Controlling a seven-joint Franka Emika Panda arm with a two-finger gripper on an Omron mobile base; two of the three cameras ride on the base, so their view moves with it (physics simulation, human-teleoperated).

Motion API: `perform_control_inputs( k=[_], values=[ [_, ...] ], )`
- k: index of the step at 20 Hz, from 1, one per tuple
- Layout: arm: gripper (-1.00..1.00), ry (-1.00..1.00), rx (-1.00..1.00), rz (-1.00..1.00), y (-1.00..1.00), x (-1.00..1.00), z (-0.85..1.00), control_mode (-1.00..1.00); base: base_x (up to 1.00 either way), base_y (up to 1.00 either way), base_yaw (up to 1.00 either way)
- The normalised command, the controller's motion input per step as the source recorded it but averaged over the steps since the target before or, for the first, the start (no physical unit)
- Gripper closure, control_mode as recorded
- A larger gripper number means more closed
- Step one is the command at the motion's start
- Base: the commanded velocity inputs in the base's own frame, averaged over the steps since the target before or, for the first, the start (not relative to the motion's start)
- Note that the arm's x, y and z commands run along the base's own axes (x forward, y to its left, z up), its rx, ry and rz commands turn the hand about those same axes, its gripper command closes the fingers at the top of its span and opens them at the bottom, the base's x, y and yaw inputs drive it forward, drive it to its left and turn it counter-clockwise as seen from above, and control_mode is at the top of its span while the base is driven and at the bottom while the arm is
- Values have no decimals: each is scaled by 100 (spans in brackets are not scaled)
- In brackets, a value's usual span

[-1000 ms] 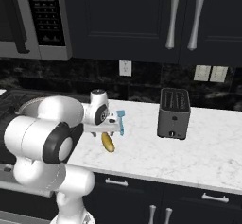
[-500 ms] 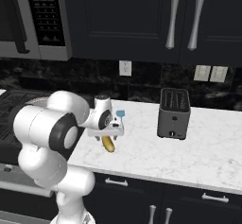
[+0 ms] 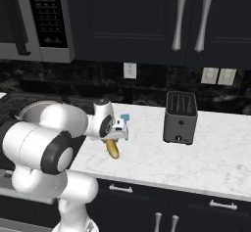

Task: Put the cucumber and mushroom in the pot. Retrieve the spatula and lightly stir the vegetables in the pot.

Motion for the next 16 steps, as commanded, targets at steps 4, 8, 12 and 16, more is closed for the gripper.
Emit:
perform_control_inputs(
  k=[4,8,12,16],
  values=[
    [100,-45,0,0,0,-71,71,-100,0,0,0],
    [100,-41,0,0,1,-72,96,-100,0,0,0],
    [100,-31,0,0,8,-52,100,-100,0,0,0],
    [100,-20,0,0,18,-11,100,-100,0,0,0]
  ],
)
